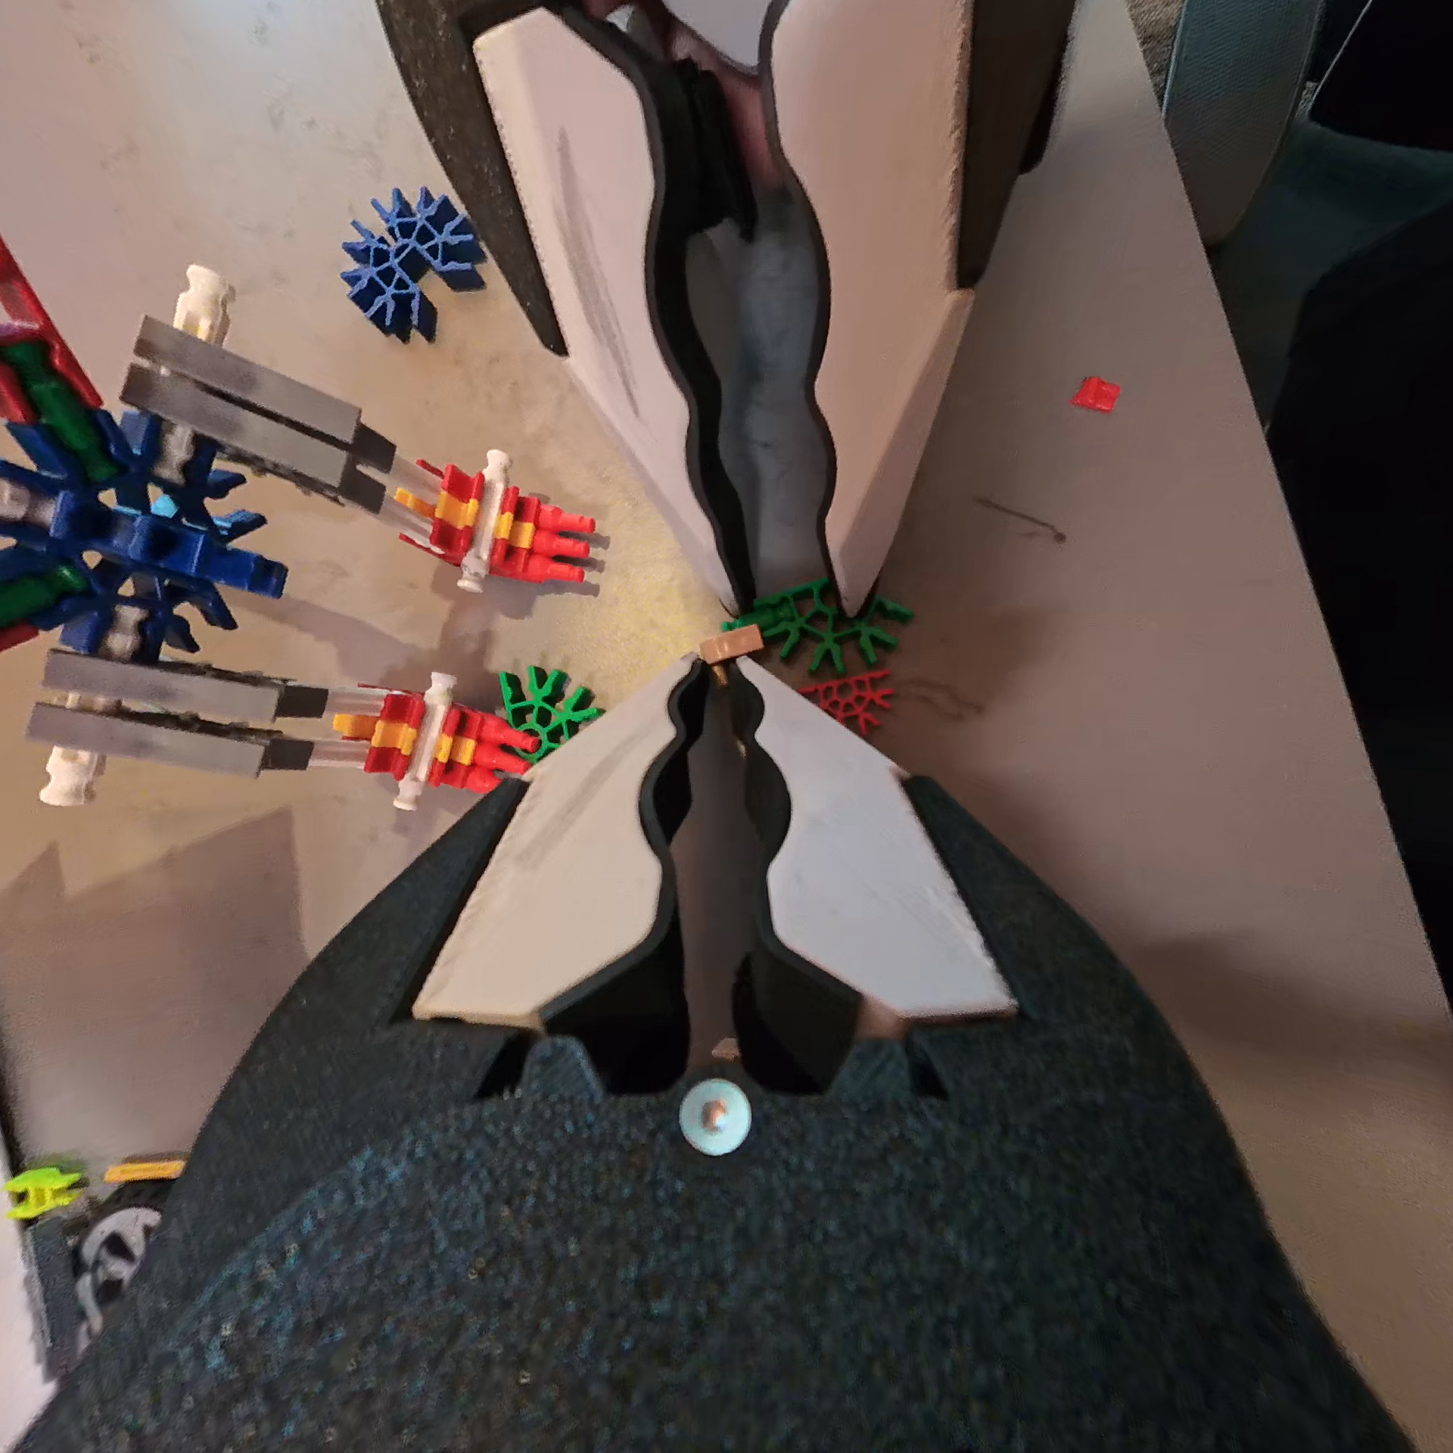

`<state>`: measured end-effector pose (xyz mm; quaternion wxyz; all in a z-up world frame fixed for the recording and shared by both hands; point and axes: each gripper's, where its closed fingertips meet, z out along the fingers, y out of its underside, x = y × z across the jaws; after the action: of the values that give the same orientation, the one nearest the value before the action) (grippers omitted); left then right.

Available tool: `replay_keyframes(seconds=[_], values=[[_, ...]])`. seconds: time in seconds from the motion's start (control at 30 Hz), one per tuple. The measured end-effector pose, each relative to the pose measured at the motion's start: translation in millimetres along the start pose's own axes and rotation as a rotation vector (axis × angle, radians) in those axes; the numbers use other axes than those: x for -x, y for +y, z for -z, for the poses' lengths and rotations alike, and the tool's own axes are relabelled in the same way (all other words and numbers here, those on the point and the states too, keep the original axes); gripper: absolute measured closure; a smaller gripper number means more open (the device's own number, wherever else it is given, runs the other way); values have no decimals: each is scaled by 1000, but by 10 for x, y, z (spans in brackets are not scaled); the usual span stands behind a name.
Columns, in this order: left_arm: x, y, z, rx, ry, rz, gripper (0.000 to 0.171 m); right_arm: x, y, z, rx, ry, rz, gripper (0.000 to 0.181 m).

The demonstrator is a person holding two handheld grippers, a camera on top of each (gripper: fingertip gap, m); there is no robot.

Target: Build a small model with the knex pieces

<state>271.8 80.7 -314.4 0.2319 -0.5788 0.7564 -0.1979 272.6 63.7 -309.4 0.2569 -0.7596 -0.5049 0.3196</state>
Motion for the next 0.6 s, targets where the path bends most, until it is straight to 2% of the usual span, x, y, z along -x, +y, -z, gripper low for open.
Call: replay_keyframes(seconds=[0.6], values=[[-9,-19,-4,12,-125,38,171,-26,-29,-17,-8,40,8,170]])
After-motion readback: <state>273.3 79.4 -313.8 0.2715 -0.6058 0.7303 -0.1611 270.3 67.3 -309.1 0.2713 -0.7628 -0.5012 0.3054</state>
